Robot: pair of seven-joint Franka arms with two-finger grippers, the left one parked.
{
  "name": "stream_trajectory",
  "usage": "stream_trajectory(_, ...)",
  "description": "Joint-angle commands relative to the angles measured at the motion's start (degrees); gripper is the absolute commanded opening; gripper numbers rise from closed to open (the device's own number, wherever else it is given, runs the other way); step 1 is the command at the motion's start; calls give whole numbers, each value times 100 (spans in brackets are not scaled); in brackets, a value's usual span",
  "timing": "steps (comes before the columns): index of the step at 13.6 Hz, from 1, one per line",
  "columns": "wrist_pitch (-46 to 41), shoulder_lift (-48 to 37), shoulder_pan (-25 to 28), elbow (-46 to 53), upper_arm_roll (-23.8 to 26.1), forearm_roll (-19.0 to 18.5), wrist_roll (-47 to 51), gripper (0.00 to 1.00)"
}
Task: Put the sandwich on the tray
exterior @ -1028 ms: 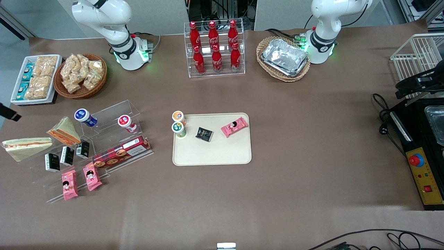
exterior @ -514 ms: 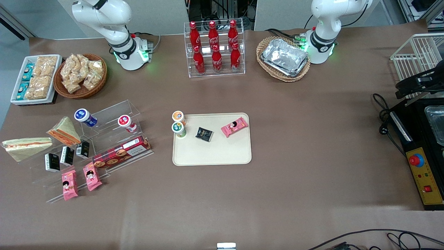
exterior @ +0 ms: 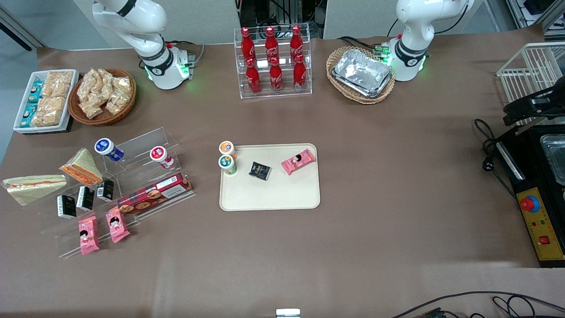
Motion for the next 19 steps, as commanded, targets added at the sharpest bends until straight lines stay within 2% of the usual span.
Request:
stream_trajectory(1, 342, 390, -296, 128, 17, 523, 114, 100)
stream_trajectory(5, 755, 672, -438, 128, 17, 709, 61, 100)
stream_trajectory(8, 1071, 865, -517, 128, 17, 990, 52, 100)
stream_trajectory(19, 1020, 1208, -456, -144, 17, 1017, 140, 100)
